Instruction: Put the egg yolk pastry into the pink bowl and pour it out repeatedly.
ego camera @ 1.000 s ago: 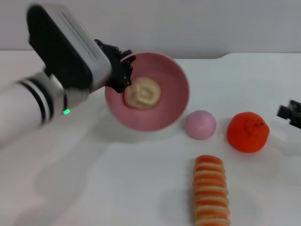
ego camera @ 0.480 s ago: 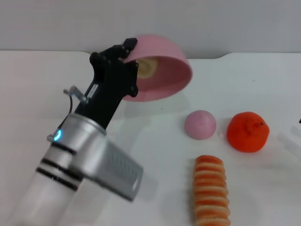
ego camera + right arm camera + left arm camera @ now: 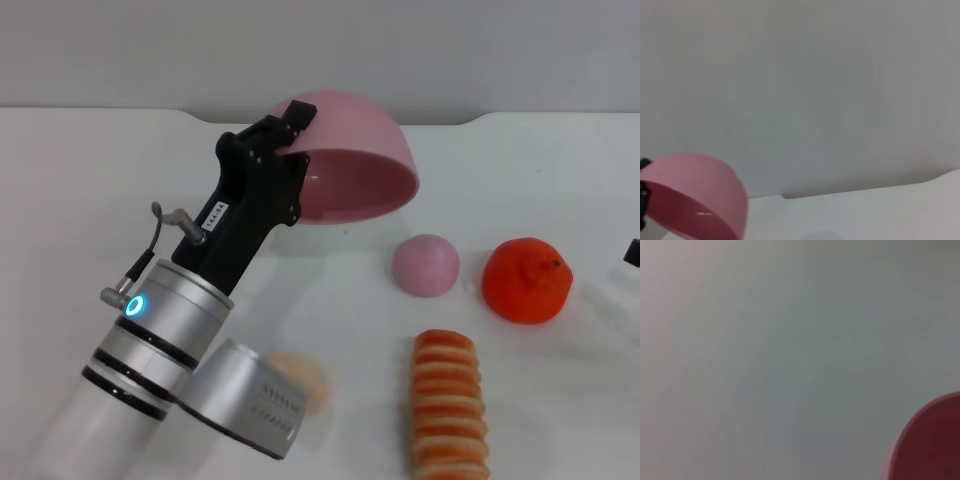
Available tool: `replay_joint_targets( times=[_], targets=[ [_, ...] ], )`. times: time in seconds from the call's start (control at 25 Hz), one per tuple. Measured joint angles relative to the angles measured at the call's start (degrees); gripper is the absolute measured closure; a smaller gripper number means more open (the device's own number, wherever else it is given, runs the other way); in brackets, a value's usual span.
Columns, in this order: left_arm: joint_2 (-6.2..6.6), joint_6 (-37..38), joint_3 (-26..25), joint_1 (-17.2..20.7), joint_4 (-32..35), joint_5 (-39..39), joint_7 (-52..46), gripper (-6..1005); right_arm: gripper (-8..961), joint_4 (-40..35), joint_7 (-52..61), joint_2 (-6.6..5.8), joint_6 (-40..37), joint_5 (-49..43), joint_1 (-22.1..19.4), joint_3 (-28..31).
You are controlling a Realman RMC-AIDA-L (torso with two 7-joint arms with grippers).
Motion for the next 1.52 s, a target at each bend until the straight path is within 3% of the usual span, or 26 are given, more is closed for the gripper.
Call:
replay_joint_targets(
  times=[0.2, 0.48, 0.52, 0.64, 0.8, 0.88, 1.08, 1.28, 1.4, 1.48, 1.52],
  targets=[
    [0.01, 3.17, -1.37, -0.84, -0.04, -0.35, -4.26, 1000, 336, 2.79, -0.62, -0.06, -0.07, 0.00, 0.72, -0.14],
    [0.51, 8.45, -8.16, -1.12, 5.52, -6.08, -17.07, 1000, 337, 3.83, -5.01, 0.08, -2.19, 0.07, 2.02, -0.17],
    [0.84, 15.81, -12.66, 0.45, 12.13, -9.33, -19.22, 1000, 337, 3.99, -5.49, 0.11, -2.71, 0.17, 2.38, -0.17],
    [0.99, 29.41, -19.42, 2.93, 20.69, -11.23, -19.90, 999, 337, 4.68, -5.99, 0.10, -4.09, 0.24, 3.70, -0.19],
    [0.98, 60.65, -33.80, 5.10, 33.09, -14.86, -23.53, 999, 337, 5.02, -6.04, 0.17, -5.86, 0.33, 5.92, -0.17],
    [1.03, 70.84, -38.99, 4.85, 35.58, -15.96, -25.73, 999, 338, 5.13, -6.05, 0.23, -6.43, 0.40, 7.15, -0.23],
    [1.19, 102.13, -57.96, 1.50, 39.64, -15.96, -36.12, 998, 339, 5.17, -6.05, 0.38, -7.61, 0.44, 10.50, -3.06],
    [1.42, 124.87, -73.30, -1.81, 40.28, -12.78, -45.22, 999, 340, 5.35, -5.85, 0.47, -7.18, 0.46, 15.33, -8.48],
    [1.42, 132.34, -78.65, -1.52, 42.81, -7.95, -49.54, 999, 340, 6.02, -5.84, 0.58, -4.71, 0.49, 19.07, -13.43],
    [1.42, 134.54, -80.36, -0.57, 44.68, -5.38, -51.22, 999, 341, 6.22, -5.54, 0.56, -1.91, 0.44, 21.70, -19.23],
    [1.43, 135.62, -81.33, 0.14, 45.93, -4.04, -52.06, 998, 341, 6.10, -3.27, 0.40, 1.83, 0.19, 24.41, -27.08]
  ],
)
